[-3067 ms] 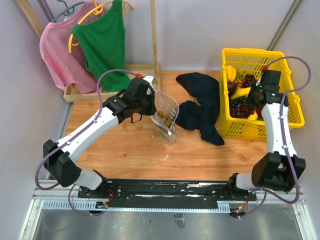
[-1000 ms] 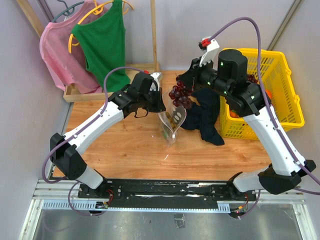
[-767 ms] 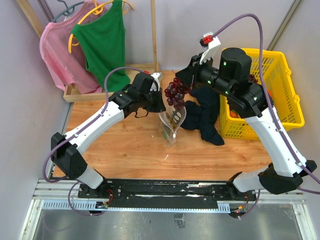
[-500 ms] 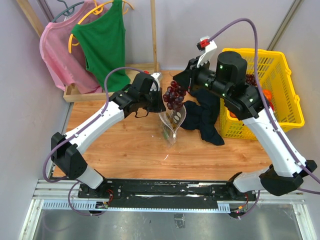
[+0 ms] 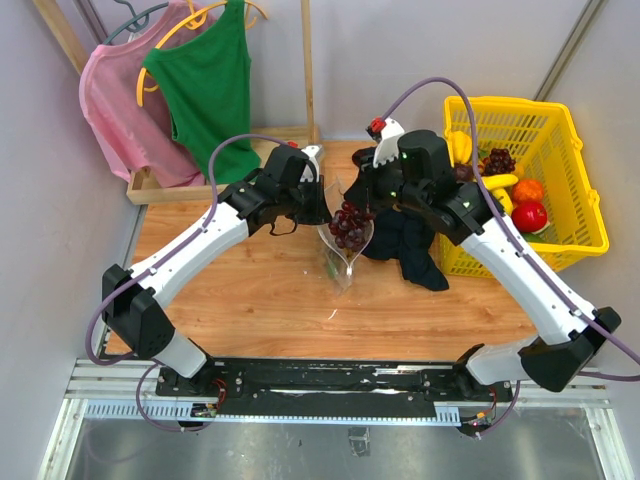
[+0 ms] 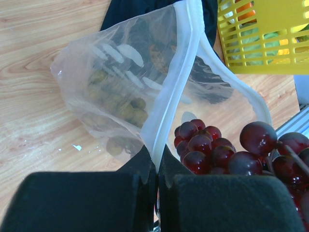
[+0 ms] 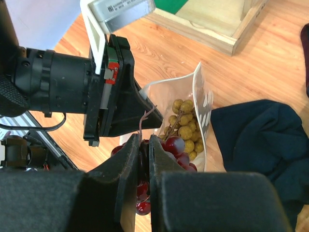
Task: Place the food in the zip-top bag and seal the zipper
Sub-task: Place the fake fruit in the zipper food storage bag.
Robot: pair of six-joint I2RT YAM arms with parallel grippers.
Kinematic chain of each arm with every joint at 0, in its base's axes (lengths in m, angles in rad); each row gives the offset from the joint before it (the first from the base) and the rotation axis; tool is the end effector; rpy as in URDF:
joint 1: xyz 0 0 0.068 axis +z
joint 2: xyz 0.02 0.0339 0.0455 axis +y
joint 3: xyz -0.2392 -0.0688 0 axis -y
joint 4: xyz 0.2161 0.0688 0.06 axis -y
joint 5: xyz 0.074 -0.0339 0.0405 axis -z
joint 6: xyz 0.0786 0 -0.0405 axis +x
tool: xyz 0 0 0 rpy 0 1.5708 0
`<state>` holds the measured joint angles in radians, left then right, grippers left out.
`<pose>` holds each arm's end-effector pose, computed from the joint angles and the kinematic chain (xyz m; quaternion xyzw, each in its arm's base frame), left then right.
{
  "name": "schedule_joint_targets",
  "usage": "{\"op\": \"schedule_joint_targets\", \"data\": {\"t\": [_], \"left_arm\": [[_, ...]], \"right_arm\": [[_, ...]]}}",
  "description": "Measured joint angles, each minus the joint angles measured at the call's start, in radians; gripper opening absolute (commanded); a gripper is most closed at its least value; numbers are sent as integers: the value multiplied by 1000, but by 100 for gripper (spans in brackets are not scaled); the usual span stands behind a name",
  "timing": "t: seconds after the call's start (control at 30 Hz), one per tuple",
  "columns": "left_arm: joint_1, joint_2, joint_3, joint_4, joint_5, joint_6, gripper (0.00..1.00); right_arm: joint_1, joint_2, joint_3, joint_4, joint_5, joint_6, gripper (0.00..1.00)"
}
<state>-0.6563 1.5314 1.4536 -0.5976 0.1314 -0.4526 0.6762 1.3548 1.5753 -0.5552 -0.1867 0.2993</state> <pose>0.2704 -0.2213 0.3006 0.1197 0.8920 -0.2777 0.3361 0.2321 0.2050 0.4033 -0.2051 0.7870 0.3375 0.4740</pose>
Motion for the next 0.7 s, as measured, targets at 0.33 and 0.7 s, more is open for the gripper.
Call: {"op": "schedule_joint_targets", "data": {"t": [0.33, 0.7], "left_arm": [[0, 0, 0, 2, 0, 0, 0], [0, 0, 0, 5, 2, 4, 0]], "right_arm": [[0, 34, -47, -19, 69, -5, 1], [11, 84, -97, 58, 189, -5, 1]]}}
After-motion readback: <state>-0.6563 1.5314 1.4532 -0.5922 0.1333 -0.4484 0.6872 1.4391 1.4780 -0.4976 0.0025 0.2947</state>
